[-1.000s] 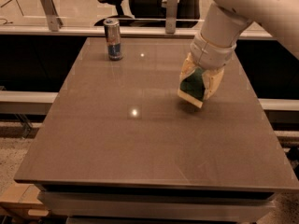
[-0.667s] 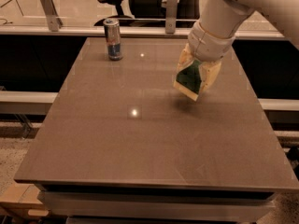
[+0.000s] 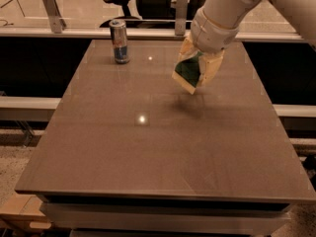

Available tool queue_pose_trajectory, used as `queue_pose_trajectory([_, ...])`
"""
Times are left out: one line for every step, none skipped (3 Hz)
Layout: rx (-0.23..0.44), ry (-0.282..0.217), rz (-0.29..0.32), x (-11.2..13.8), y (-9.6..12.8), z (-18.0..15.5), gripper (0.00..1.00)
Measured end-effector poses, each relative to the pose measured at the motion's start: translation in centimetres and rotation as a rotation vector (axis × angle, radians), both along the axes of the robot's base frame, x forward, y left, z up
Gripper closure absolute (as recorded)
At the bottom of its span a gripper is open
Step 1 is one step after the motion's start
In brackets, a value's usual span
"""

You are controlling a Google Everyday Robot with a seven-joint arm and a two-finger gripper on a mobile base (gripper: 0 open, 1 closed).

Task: Move sponge near redbull can

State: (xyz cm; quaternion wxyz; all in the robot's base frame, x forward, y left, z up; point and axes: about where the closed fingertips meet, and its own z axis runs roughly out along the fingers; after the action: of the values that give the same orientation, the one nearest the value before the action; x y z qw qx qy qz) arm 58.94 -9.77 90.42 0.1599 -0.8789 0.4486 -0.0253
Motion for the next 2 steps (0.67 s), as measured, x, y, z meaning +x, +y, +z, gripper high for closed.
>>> queue_pose_trajectory([0.055,-0.01,-0.069,1.81,0.83,0.38,1.0])
queue_pose_trajectory([0.06,-0.01,-0.078,1.96,0.91,0.41,1.0])
